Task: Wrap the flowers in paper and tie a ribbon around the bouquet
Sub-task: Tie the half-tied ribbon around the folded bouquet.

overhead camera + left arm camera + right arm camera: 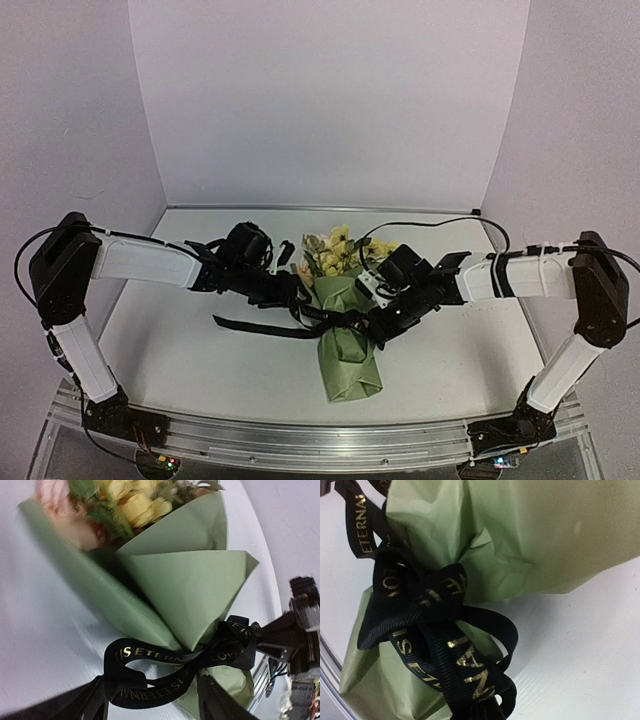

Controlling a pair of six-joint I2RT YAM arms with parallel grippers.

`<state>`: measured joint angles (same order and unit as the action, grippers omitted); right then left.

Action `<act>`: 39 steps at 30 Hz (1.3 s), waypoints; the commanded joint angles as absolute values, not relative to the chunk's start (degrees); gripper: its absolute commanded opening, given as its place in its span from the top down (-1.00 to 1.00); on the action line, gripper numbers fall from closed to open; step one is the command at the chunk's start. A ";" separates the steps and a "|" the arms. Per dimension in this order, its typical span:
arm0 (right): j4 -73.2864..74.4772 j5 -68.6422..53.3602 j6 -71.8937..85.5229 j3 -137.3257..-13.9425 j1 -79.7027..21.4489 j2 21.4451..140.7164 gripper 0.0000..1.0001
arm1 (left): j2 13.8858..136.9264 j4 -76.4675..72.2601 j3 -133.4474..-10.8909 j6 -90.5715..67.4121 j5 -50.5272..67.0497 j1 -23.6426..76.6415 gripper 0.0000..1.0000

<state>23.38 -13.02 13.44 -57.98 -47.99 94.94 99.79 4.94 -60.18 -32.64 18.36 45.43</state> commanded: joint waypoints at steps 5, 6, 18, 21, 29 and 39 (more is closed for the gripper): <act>23.24 -5.48 22.13 -60.21 -51.89 94.41 1.00 | 94.05 14.01 -55.56 -44.78 16.80 43.72 -0.45; 23.21 -5.08 22.23 -60.05 -52.10 94.34 1.00 | 93.38 13.70 -54.71 -46.09 17.44 43.32 -0.45; 23.14 -3.65 20.91 -58.06 -52.31 92.08 1.00 | 93.97 -10.57 -44.34 -76.51 24.76 43.60 -0.14; 22.79 -3.37 20.51 -57.42 -52.31 91.53 1.00 | 94.99 -11.35 -45.77 -80.18 19.78 45.07 -0.11; 22.25 -2.68 19.73 -56.44 -52.36 90.75 1.00 | 99.57 -12.22 -48.68 -84.80 15.25 47.18 0.09; 21.38 -2.74 19.79 -55.83 -52.31 90.60 1.00 | 105.55 -13.53 -52.58 -87.29 13.96 48.64 0.17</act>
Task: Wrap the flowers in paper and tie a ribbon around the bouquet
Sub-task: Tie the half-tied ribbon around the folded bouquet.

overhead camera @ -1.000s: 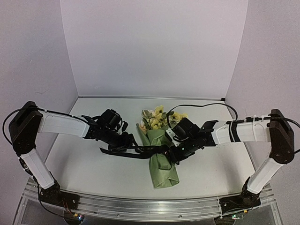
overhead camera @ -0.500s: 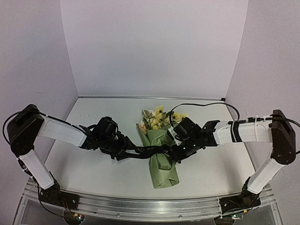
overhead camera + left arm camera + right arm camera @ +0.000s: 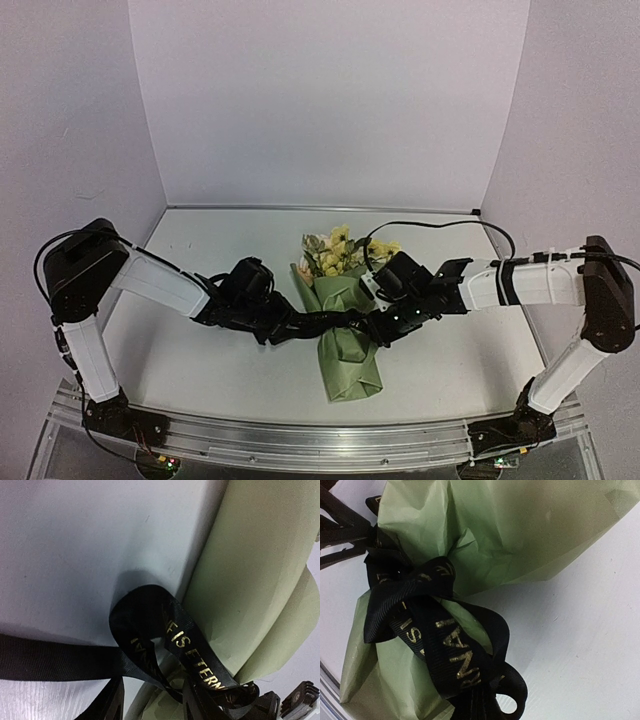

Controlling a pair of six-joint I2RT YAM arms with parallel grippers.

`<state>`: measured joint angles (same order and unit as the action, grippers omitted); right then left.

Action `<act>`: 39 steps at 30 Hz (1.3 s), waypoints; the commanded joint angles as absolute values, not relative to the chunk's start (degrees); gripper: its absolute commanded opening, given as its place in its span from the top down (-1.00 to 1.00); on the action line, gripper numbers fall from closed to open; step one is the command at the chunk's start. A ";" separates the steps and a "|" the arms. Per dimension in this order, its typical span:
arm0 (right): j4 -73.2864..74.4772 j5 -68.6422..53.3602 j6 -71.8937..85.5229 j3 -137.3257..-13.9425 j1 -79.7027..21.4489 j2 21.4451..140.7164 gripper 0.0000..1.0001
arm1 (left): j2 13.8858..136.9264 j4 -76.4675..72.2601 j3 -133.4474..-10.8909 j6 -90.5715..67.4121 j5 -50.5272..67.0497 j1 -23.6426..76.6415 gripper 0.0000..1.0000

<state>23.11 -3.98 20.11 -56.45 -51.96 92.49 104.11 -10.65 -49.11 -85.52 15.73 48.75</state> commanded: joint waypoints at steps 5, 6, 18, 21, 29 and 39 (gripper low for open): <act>21.05 -3.05 20.20 -55.55 -52.30 90.44 1.00 | 106.63 -12.96 -54.15 -87.19 13.10 48.43 0.29; 21.02 -3.07 20.21 -55.58 -52.30 90.44 1.00 | 106.84 -13.18 -54.14 -87.26 13.10 48.42 0.33; 22.10 -1.20 17.61 -55.48 -52.31 89.05 1.00 | 106.34 -13.16 -53.43 -84.56 13.76 48.13 1.00; 22.89 -1.24 16.64 -55.69 -52.20 88.45 1.00 | 105.58 -11.21 -53.77 -82.57 12.91 47.88 1.00; 24.07 -6.69 15.15 -54.24 -49.27 85.89 1.00 | 103.81 -5.41 -56.01 -75.20 9.53 47.56 1.00; 25.15 -7.95 13.91 -54.09 -47.67 84.89 0.97 | 103.10 -4.18 -57.26 -70.95 8.26 47.55 1.00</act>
